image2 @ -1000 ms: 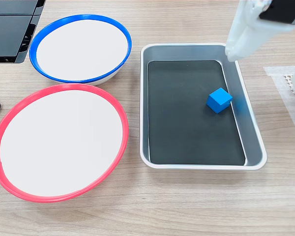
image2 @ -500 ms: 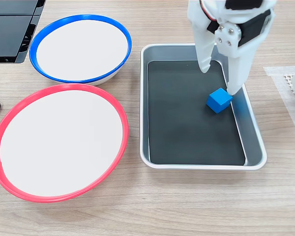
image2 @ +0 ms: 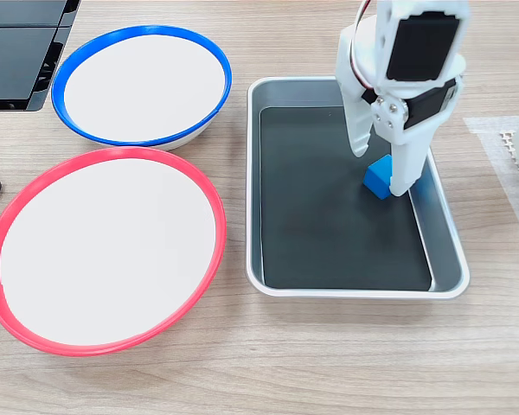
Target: Move a blue block from tray to blue dish
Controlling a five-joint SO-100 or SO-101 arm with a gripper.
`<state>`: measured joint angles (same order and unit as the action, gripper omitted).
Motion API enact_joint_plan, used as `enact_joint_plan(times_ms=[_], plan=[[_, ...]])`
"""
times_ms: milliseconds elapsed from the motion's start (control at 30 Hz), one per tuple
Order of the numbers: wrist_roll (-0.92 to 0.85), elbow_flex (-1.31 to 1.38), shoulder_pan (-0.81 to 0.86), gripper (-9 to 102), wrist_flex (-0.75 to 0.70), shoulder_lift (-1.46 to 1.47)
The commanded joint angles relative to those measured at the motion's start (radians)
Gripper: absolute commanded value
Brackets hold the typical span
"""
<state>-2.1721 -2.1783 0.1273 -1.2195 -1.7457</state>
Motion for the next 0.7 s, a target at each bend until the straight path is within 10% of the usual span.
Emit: enact_joint_plan(times_ms=[0,433,667], plan=[[0.014,-0.006,0.005,22,0.043,0.014],[0.143,0.052,-0.028,0,0.009,0.014],[0.548,0.382,-0.091,0,-0.118,-0.008]])
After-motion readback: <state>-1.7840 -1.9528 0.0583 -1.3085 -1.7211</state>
